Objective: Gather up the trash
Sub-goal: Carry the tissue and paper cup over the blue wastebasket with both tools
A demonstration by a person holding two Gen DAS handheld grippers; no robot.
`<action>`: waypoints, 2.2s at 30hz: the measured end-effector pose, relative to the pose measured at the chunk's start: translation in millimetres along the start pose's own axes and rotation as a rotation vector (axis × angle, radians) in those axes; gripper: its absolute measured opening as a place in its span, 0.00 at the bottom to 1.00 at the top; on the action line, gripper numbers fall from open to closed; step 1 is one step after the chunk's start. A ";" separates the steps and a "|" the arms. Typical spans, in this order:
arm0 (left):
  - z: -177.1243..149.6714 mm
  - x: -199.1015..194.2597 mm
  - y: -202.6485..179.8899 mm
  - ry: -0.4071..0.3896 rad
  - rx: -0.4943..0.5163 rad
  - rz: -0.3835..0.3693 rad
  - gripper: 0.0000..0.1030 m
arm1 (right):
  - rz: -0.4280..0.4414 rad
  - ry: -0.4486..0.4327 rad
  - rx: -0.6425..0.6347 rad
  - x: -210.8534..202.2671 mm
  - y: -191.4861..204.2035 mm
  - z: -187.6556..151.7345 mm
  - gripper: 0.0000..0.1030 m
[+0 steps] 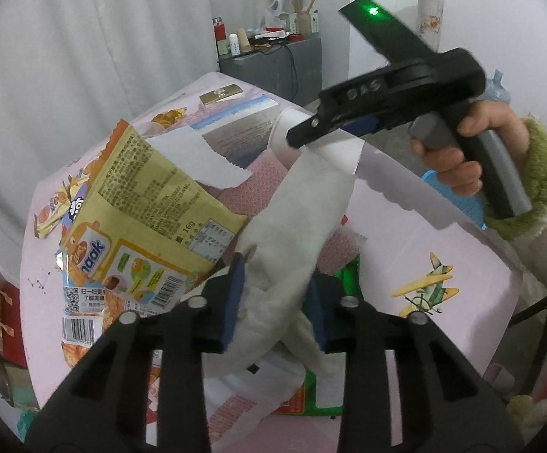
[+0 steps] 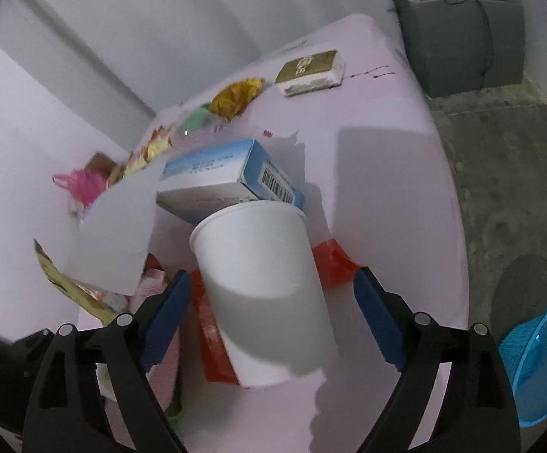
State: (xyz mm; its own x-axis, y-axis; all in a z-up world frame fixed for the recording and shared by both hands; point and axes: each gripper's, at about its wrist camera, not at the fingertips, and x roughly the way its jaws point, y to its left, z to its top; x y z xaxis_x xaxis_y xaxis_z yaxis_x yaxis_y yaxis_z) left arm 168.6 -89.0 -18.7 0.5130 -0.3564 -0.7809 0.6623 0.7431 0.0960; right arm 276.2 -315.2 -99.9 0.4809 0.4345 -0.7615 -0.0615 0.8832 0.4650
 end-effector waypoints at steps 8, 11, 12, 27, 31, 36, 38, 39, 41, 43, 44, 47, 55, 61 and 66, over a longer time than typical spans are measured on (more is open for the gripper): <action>5.4 -11.0 3.0 -0.040 -0.021 -0.015 0.05 | -0.041 0.002 -0.035 -4.2 3.5 1.6 0.63; 9.1 -20.4 5.5 -0.077 -0.034 -0.011 0.03 | 0.000 -0.043 -0.007 -19.8 3.0 0.3 0.62; 9.9 -25.3 5.7 -0.093 -0.037 -0.010 0.03 | 0.015 -0.058 0.003 -25.2 2.5 -0.2 0.62; 29.5 -92.6 2.0 -0.255 -0.124 -0.092 0.03 | 0.299 -0.306 0.229 -122.6 -22.7 -66.9 0.62; 43.2 -97.9 -18.9 -0.265 -0.117 -0.173 0.03 | 0.253 -0.385 0.303 -154.4 -33.6 -114.8 0.62; 74.6 -89.7 -66.9 -0.258 -0.060 -0.284 0.03 | 0.192 -0.475 0.437 -185.4 -67.9 -167.4 0.62; 94.1 -77.0 -97.2 -0.232 -0.019 -0.315 0.03 | 0.151 -0.518 0.510 -198.4 -90.4 -187.0 0.62; 100.2 -71.0 -107.4 -0.220 -0.010 -0.327 0.03 | 0.136 -0.536 0.543 -203.8 -101.0 -195.3 0.63; 118.2 -49.4 -137.0 -0.177 0.013 -0.356 0.03 | 0.105 -0.571 0.626 -213.0 -128.4 -213.1 0.63; 133.1 -27.1 -163.9 -0.139 0.029 -0.380 0.03 | 0.060 -0.596 0.709 -218.5 -157.2 -230.4 0.63; 141.1 -12.6 -179.4 -0.115 0.036 -0.389 0.03 | 0.044 -0.603 0.739 -219.0 -168.6 -237.4 0.63; 160.2 32.0 -225.5 -0.029 0.057 -0.426 0.03 | 0.009 -0.618 0.850 -215.2 -210.0 -258.6 0.63; 192.8 149.2 -331.1 0.133 0.092 -0.494 0.03 | -0.048 -0.574 1.052 -189.3 -318.4 -296.2 0.63; 198.7 229.8 -387.2 0.228 0.083 -0.498 0.03 | -0.049 -0.517 1.146 -165.9 -382.3 -295.3 0.64; 194.7 270.8 -408.6 0.269 0.081 -0.499 0.63 | -0.098 -0.481 1.238 -150.8 -422.0 -298.8 0.79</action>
State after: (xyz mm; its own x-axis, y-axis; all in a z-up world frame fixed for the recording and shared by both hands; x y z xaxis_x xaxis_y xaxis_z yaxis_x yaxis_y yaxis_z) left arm 143.3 -599.5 -149.1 -0.0226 -0.4880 -0.8726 0.8340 0.4721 -0.2856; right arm -31.7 -700.6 -316.1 0.7123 0.0472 -0.7003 0.6982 0.0535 0.7139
